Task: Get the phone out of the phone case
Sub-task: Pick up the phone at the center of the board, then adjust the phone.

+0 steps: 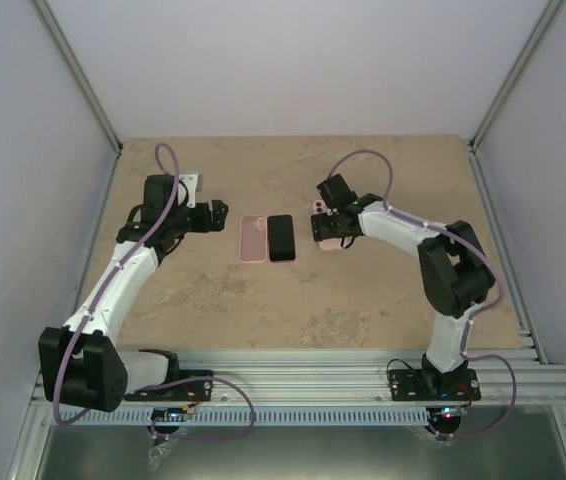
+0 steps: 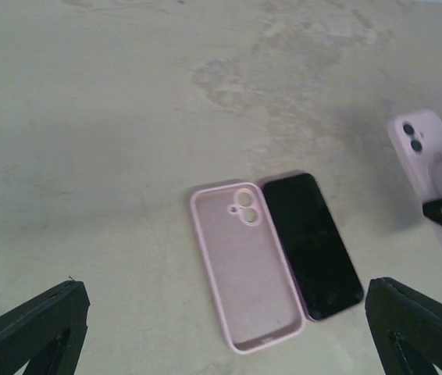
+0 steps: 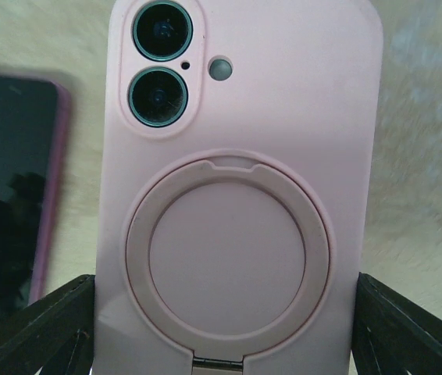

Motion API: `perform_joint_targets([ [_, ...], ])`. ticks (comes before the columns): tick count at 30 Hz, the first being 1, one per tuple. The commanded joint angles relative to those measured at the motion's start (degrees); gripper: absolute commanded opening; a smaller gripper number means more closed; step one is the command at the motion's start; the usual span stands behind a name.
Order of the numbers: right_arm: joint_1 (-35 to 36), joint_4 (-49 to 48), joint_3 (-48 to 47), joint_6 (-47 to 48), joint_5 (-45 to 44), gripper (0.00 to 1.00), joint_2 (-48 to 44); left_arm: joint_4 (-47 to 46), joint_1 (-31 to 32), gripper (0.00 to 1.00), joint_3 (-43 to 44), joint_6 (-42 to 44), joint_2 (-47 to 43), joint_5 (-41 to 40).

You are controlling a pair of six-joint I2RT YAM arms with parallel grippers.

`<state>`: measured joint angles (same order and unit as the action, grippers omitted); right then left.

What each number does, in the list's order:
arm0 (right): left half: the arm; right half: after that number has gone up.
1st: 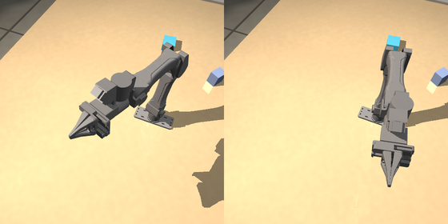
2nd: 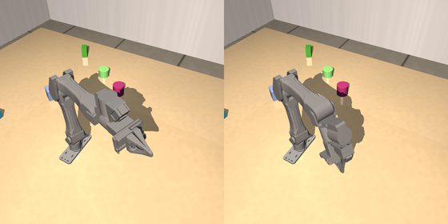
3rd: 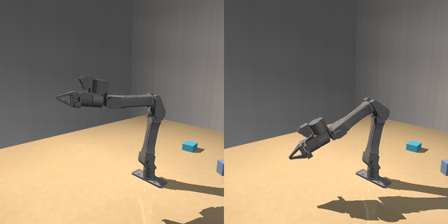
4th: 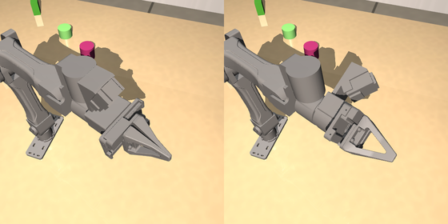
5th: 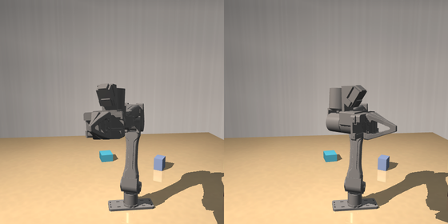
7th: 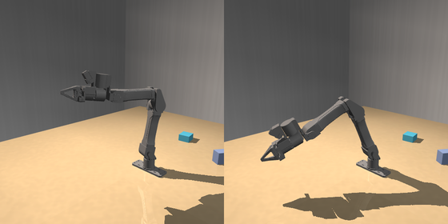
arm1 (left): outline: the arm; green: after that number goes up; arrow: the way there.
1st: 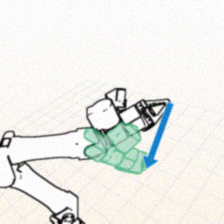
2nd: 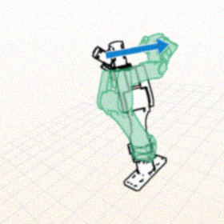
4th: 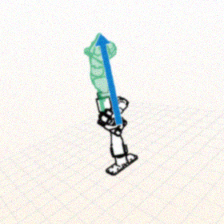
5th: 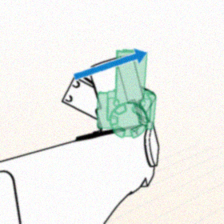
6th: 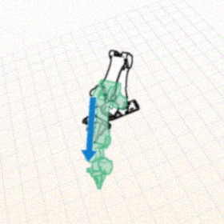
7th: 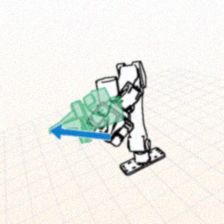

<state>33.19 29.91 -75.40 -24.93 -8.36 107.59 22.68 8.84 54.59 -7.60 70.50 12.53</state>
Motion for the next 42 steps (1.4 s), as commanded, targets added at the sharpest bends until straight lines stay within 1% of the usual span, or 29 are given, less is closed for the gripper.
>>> perform_joint_targets([
  [1, 0.0, -7.4, 2.1, 4.9, 1.7, 0.62, -7.3, 0.9, 0.1, 0.99, 2.4, 4.1, 0.0, 10.3],
  [5, -1.0, -10.9, 5.2, 9.7, 7.2, 0.6, -11.9, 1.4, 0.1, 0.99, 4.2, 9.2, 0.1, 19.0],
  [9, -1.7, -14.4, 8.2, 14.5, 11.8, 0.58, -18.1, 1.9, 0.1, 0.99, 5.7, 13.2, -0.2, 26.0],
  [12, -1.9, -17.3, 10.7, 18.1, 14.6, 0.57, -22.7, 1.8, 0.1, 0.99, 6.6, 11.3, 0.8, 28.9],
  [14, -2.0, -19.1, 12.3, 21.0, 19.0, 0.57, -25.7, 1.4, 0.1, 0.99, 6.9, 8.8, 1.8, 32.8],
  [18, -2.0, -18.9, 13.1, 26.3, 27.3, 0.57, -29.5, -4.6, 0.1, 0.99, 5.3, 2.5, 1.8, 41.3],
  [20, -2.1, -16.6, 12.1, 28.7, 32.7, 0.57, -29.7, -6.3, 0.1, 0.99, 4.7, 4.9, 0.3, 43.6],
  [22, -2.1, -14.5, 11.8, 30.3, 37.3, 0.57, -30.2, -4.9, 0.1, 0.99, 5.1, 12.5, -1.9, 43.6],
  [23, -2.1, -13.8, 11.7, 30.8, 39.1, 0.56, -30.5, -2.3, 0.1, 0.99, 6.2, 17.8, -2.6, 43.6],
  [25, -2.1, -11.6, 11.0, 31.9, 42.6, 0.54, -30.8, 8.2, 0.1, 0.99, 10.2, 31.9, -2.1, 43.9],
  [28, -2.1, -7.5, 9.2, 33.9, 47.6, 0.53, -30.3, 25.3, 0.1, 0.99, 15.8, 56.8, -1.0, 42.9],
  [29, -2.1, -6.2, 8.6, 34.7, 49.5, 0.54, -30.3, 30.0, 0.1, 0.99, 16.4, 64.9, -1.4, 42.0],
  [31, -2.1, -3.8, 7.9, 35.7, 52.9, 0.53, -30.0, 35.0, 0.2, 0.99, 16.6, 77.0, -3.1, 39.4],
  [35, -1.9, -0.6, 7.9, 36.5, 59.1, 0.52, -29.6, 36.5, 0.7, 0.99, 16.6, 93.2, -7.2, 35.7],
  [37, -1.4, 0.3, 8.2, 37.0, 60.9, 0.52, -29.5, 36.3, 1.4, 0.99, 16.6, 99.4, -8.7, 35.0],
  [39, -0.6, 1.3, 8.3, 37.7, 62.4, 0.52, -29.4, 36.5, 2.8, 0.99, 16.9, 104.8, -9.4, 34.2],
  [42, 0.6, 3.0, 8.0, 38.8, 64.3, 0.52, -29.1, 36.6, 5.1, 0.96, 17.3, 110.5, -9.9, 33.1],
])
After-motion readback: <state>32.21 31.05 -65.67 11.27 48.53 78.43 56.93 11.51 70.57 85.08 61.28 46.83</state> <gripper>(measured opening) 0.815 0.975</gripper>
